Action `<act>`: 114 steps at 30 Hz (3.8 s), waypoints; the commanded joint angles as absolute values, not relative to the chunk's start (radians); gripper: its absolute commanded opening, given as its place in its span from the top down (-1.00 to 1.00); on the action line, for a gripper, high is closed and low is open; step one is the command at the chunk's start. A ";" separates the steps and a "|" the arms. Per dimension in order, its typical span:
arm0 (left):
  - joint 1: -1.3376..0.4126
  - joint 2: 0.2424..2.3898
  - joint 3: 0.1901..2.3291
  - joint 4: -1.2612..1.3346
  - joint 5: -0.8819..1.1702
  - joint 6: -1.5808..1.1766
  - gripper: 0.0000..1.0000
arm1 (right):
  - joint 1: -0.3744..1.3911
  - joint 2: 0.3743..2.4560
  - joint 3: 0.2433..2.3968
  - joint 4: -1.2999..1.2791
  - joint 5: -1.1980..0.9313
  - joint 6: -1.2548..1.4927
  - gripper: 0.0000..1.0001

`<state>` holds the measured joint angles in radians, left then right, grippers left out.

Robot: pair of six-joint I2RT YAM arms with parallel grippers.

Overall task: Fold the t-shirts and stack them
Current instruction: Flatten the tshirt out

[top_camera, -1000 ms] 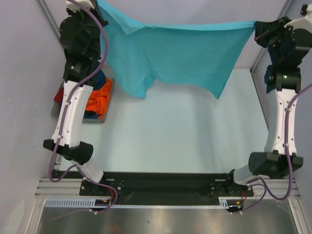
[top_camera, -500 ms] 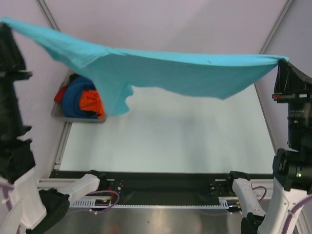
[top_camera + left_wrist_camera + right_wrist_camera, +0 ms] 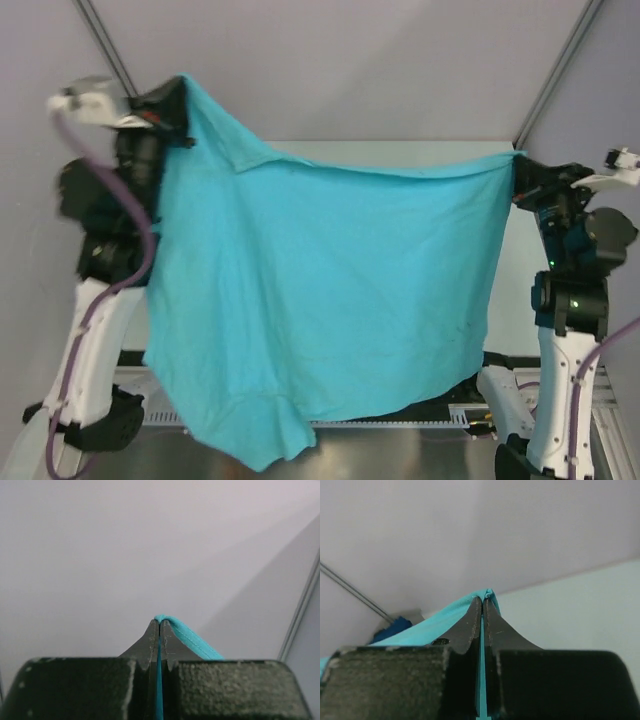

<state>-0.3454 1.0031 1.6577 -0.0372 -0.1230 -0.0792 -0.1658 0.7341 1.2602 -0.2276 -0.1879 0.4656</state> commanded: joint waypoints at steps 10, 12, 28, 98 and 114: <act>-0.328 1.746 1.346 0.282 -0.091 -0.158 0.99 | -0.172 1.116 0.865 0.179 -0.123 0.371 1.00; -0.327 1.866 1.420 0.278 -0.065 -0.181 0.99 | -0.173 1.276 0.864 0.270 -0.132 0.342 1.00; -0.327 2.189 1.762 0.077 -0.043 -0.356 0.99 | -0.268 1.924 1.385 -0.044 -0.305 0.383 1.00; -0.362 1.480 1.511 0.166 -0.135 -0.040 0.99 | -0.264 1.205 1.189 -0.123 -0.195 0.287 1.00; -0.287 2.347 1.910 0.141 -0.078 -0.238 0.99 | -0.259 2.015 1.492 -0.055 -0.192 0.262 1.00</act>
